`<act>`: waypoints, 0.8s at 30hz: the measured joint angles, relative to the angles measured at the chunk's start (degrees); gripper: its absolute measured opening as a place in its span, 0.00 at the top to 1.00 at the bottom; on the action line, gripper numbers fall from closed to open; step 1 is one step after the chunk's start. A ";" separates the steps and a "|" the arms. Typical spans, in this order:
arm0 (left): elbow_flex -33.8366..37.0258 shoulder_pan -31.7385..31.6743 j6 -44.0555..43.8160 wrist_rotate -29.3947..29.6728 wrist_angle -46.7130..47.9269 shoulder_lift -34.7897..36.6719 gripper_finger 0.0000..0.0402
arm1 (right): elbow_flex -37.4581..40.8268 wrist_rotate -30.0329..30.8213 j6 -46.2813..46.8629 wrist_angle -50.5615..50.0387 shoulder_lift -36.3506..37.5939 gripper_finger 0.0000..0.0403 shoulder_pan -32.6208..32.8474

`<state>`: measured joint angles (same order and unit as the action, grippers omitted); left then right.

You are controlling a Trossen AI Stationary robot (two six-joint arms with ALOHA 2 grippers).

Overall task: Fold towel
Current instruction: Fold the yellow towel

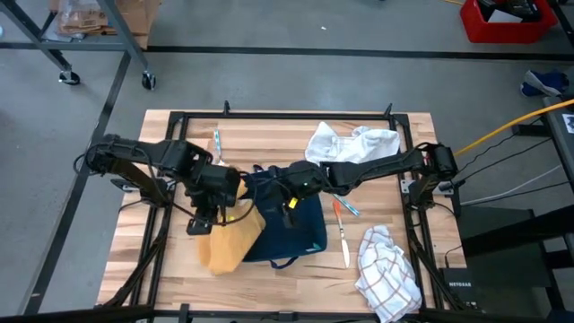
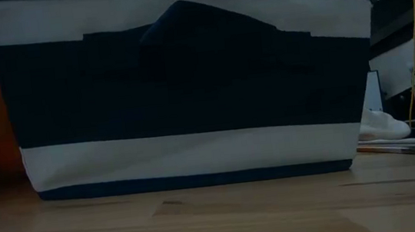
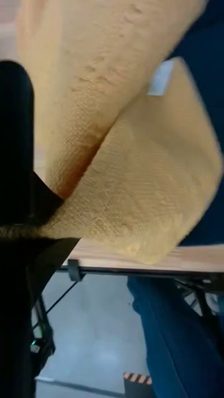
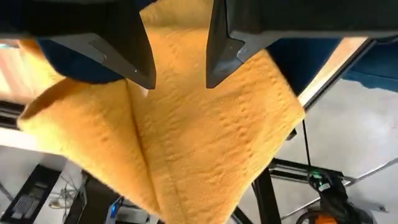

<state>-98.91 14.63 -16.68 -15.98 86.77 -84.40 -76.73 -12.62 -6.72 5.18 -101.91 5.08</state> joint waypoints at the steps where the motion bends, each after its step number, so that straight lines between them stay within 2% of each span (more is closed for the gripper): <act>1: 0.00 0.17 0.08 0.11 -0.93 0.00 1.00 | 0.00 0.56 -0.02 1.02 0.00 0.64 -0.25; 6: 0.02 0.41 0.54 0.21 -5.57 0.00 1.00 | -0.02 2.87 -0.05 2.13 0.00 0.64 -1.78; 11: 0.02 0.40 0.70 0.22 -6.84 0.00 1.00 | -0.02 2.65 -0.12 4.67 0.00 0.64 -3.42; 18: 0.02 0.40 2.12 0.84 -7.01 0.00 1.00 | -0.02 -0.98 -7.24 5.32 -0.10 0.64 -3.02; 24: 0.04 0.38 2.53 1.56 -10.62 0.00 1.00 | -0.05 0.11 -10.37 5.94 -1.55 0.61 -2.79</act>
<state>-98.87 15.00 -14.15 -14.41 76.15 -84.40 -76.78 -12.51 -17.09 11.12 -103.45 2.29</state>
